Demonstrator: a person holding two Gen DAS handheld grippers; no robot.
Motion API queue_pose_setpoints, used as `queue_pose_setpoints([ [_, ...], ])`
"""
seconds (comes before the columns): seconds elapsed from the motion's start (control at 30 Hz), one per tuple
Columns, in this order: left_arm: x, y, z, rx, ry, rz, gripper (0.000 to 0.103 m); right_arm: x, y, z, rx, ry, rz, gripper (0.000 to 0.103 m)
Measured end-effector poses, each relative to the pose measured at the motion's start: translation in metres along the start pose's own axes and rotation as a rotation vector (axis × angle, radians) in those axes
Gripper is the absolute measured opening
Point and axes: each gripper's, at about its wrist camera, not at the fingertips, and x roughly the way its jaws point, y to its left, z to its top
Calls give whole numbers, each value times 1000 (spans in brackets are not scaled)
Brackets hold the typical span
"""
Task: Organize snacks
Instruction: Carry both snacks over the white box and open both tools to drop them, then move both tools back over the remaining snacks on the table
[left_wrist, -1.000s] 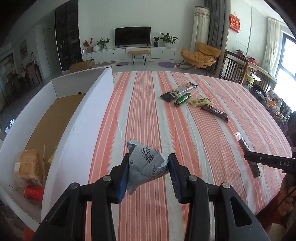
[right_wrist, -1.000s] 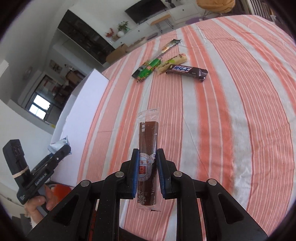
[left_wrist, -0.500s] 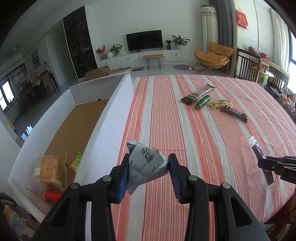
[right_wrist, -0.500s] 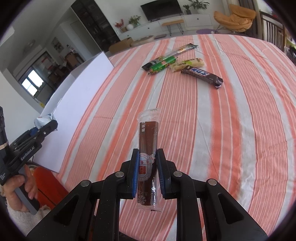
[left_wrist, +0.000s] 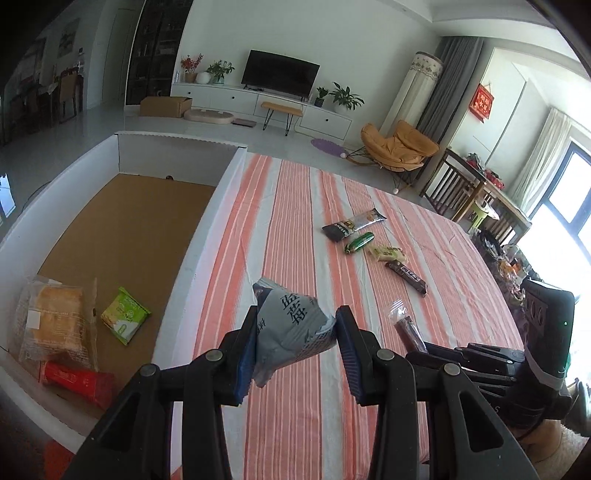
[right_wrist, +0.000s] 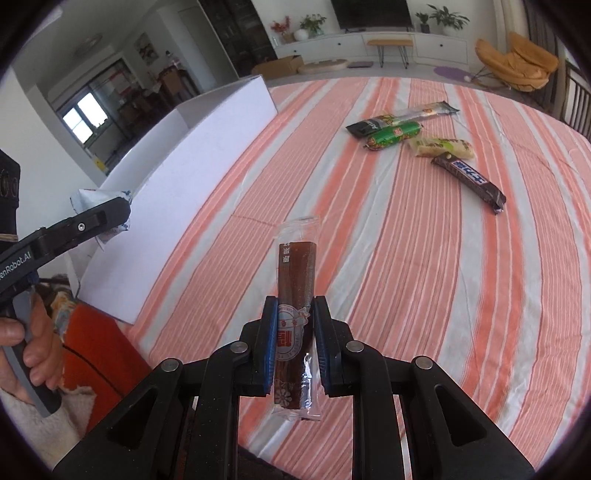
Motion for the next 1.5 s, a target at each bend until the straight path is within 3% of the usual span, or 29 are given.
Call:
queue_pose_setpoints([
  [0.1, -12, 45, 27, -24, -38, 123, 40, -2, 51, 44, -82, -46, 81, 19],
  [0.2, -7, 99, 44, -66, -20, 247, 40, 12, 106, 90, -137, -61, 184, 19],
  [0.3, 3, 145, 46, -91, 28, 362, 41, 42, 150, 126, -172, -65, 221, 19],
  [0.37, 10, 168, 42, -104, 65, 448, 54, 65, 170, 144, -174, -76, 232, 24],
  [0.4, 10, 177, 38, -109, 72, 476, 70, 74, 175, 149, -174, -79, 220, 27],
  [0.43, 8, 183, 33, -115, 68, 492, 82, 80, 177, 153, -174, -85, 204, 40],
  [0.57, -10, 189, 16, -151, 18, 476, 89, 70, 155, 146, -167, -141, 166, 43],
  [0.63, -16, 179, 11, -159, -7, 459, 90, 61, 132, 133, -192, -166, 102, 43],
  [0.77, -25, 131, 4, -119, -37, 333, 91, 48, 59, 86, -234, -163, -102, 65],
  [0.93, -8, 30, 1, 44, -16, 134, 100, 31, -63, 12, -170, -70, -403, 65],
  [1.07, 46, -47, -16, 147, 82, 6, 103, -1, -149, -31, 4, -56, -530, 65],
  [1.27, 164, -107, -52, 217, 240, 42, 102, -18, -203, -54, 152, -62, -597, 65],
  [1.5, 224, -126, -47, 295, 160, 114, 102, -11, -221, -50, 236, -100, -578, 77],
])
